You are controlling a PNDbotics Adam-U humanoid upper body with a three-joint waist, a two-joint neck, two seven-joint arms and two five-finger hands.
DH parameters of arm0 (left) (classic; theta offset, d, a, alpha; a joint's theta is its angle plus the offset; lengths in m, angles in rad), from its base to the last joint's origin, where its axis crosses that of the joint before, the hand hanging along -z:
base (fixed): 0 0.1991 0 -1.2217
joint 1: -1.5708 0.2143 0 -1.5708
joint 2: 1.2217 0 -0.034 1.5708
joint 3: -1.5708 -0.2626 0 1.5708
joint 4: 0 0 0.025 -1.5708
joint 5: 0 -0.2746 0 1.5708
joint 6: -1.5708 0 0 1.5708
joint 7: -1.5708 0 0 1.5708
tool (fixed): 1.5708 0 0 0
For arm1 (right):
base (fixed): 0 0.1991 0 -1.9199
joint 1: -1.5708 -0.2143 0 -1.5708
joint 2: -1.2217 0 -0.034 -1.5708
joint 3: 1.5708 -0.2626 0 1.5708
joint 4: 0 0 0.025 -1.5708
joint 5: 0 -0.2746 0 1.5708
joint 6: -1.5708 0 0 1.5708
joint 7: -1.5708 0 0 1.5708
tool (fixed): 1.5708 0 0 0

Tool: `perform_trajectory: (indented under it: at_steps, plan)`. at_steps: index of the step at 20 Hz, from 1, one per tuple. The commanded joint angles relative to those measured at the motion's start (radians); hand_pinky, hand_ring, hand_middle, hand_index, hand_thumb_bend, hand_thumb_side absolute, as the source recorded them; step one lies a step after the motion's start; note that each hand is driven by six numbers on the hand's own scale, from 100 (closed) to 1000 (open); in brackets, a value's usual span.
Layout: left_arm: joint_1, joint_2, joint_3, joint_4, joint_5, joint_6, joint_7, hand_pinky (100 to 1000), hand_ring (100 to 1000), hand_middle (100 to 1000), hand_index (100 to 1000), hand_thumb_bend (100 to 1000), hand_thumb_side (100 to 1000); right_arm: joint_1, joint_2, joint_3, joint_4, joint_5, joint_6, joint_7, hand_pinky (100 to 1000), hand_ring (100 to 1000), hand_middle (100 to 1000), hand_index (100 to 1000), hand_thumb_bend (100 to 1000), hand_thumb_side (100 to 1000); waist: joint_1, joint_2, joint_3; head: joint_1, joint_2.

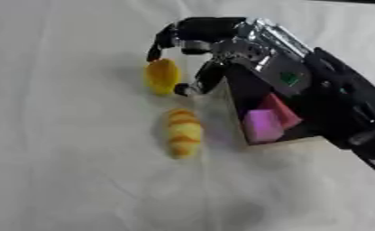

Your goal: Pick up objects on the table and place them in the box.

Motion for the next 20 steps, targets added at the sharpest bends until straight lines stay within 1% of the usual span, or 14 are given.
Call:
perform_trajectory:
  at_steps: [1, 7, 10, 12, 15, 18, 20]
  plan:
    - [-0.012, 0.011, 0.001, -0.015, -0.003, 0.001, 0.000, 699, 691, 656, 783, 100, 617, -0.011, -0.010, -0.017, 0.002, -0.007, 0.001, -0.008, 896, 862, 727, 829, 333, 100, -0.008, -0.005, 0.004, -0.004, -0.013]
    - [-0.019, 0.006, 0.000, -0.015, -0.004, 0.002, -0.001, 699, 691, 656, 783, 100, 623, -0.006, -0.001, -0.026, 0.029, 0.013, -0.001, -0.034, 894, 853, 718, 819, 342, 100, -0.011, 0.008, 0.016, -0.009, -0.020]
    - [-0.019, 0.004, 0.000, -0.015, -0.005, 0.002, 0.000, 699, 691, 656, 783, 100, 625, 0.000, 0.000, -0.034, 0.048, 0.023, -0.010, -0.053, 889, 834, 679, 791, 325, 100, -0.011, 0.012, 0.019, -0.010, -0.021]
    - [-0.020, 0.003, 0.000, -0.015, -0.005, 0.002, 0.000, 699, 691, 656, 783, 100, 626, 0.014, -0.011, -0.042, 0.046, 0.022, -0.018, -0.074, 887, 821, 659, 776, 319, 100, -0.011, 0.015, 0.019, -0.010, -0.021]
    - [-0.022, 0.002, -0.001, -0.015, -0.006, 0.002, 0.000, 699, 691, 656, 783, 100, 627, 0.026, -0.023, -0.049, 0.043, 0.027, -0.027, -0.098, 885, 815, 653, 771, 363, 100, -0.012, 0.018, 0.020, -0.011, -0.022]
    - [-0.024, 0.000, -0.002, -0.015, -0.006, 0.003, -0.001, 699, 691, 656, 783, 100, 630, 0.032, -0.026, -0.054, 0.051, 0.042, -0.039, -0.109, 881, 804, 642, 765, 387, 100, -0.014, 0.022, 0.025, -0.013, -0.026]
    - [-0.025, -0.001, -0.002, -0.015, -0.006, 0.003, -0.001, 699, 691, 656, 783, 100, 632, 0.033, -0.026, -0.058, 0.057, 0.055, -0.045, -0.122, 878, 789, 625, 752, 376, 100, -0.015, 0.026, 0.030, -0.016, -0.028]
